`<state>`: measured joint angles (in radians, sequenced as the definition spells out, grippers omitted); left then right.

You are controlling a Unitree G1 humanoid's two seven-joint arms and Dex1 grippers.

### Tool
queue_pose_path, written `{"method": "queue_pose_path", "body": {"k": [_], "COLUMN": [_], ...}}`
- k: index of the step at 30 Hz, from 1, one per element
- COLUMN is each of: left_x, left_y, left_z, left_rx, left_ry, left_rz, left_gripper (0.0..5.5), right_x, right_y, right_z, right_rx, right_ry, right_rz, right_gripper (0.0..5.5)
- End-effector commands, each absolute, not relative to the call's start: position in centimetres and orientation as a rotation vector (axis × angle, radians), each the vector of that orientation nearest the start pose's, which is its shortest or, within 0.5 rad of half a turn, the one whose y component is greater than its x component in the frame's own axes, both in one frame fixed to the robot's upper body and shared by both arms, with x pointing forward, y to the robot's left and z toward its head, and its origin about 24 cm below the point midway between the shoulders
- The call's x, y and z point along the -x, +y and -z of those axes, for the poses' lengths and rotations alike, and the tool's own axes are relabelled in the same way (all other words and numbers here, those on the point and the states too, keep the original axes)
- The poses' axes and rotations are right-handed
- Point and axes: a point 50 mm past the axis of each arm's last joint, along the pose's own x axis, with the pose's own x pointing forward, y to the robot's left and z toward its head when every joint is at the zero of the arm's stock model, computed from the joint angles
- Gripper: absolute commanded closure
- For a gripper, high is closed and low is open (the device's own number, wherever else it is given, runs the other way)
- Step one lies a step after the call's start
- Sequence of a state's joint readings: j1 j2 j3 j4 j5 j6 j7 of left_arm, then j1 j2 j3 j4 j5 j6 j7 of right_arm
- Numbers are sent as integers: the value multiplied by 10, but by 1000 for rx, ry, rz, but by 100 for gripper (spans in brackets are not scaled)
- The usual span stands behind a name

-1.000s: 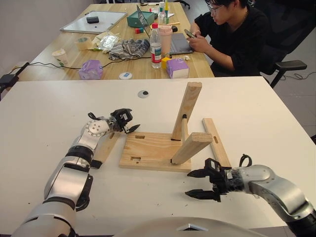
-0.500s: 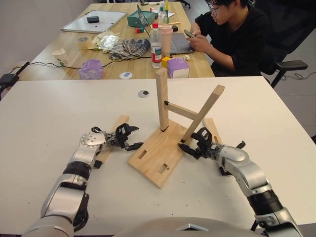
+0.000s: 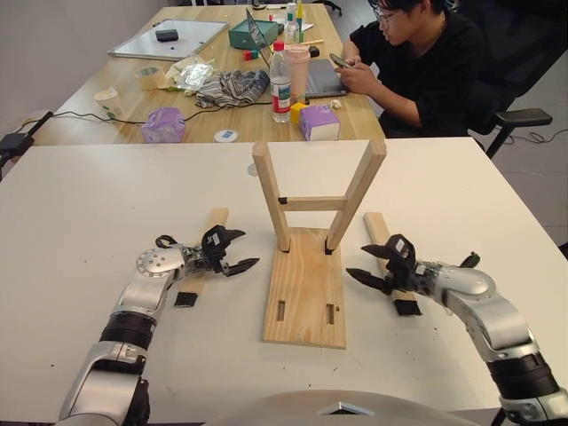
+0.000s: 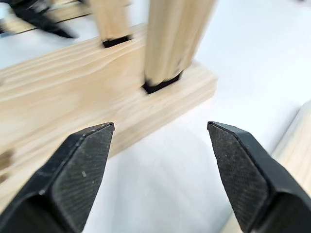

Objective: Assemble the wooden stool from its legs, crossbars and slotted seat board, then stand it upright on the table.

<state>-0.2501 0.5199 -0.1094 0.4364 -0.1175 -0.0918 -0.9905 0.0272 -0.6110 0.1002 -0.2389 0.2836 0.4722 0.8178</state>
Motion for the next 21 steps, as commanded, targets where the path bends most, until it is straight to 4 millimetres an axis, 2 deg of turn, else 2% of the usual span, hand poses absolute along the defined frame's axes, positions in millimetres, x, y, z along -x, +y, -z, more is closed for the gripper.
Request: {"method": "queue_pose_path", "body": {"k": [1, 3, 5, 7, 10, 14, 17, 21], "left_x": [-259, -248, -241, -236, -236, -259, -283, -305], "left_y": [211, 201, 193, 181, 162, 153, 160, 168], "left_z": [-33, -32, -30, -27, -22, -15, -14, -26], "left_rx": [-375, -474, -554, -569, -547, -563, -570, -555], "left_ry": [310, 299, 293, 283, 258, 241, 250, 209], "left_rz": [1034, 1128, 1188, 1228, 1230, 1126, 1039, 965], "left_gripper": [144, 144, 144, 144, 144, 144, 144, 144], "right_x": [-214, -214, -214, -215, -220, -239, -250, -257], "right_y": [-191, -187, -184, -175, -153, -137, -135, -138], "right_z": [-67, -63, -57, -49, -38, -30, -27, -28], "right_rx": [365, 620, 757, 758, 658, 512, 496, 501], "right_ry": [422, 387, 373, 366, 339, 352, 357, 336], "right_rz": [-967, -1015, -1053, -1081, -1086, -947, -883, -833], "right_gripper": [196, 196, 196, 196, 196, 196, 196, 196]}}
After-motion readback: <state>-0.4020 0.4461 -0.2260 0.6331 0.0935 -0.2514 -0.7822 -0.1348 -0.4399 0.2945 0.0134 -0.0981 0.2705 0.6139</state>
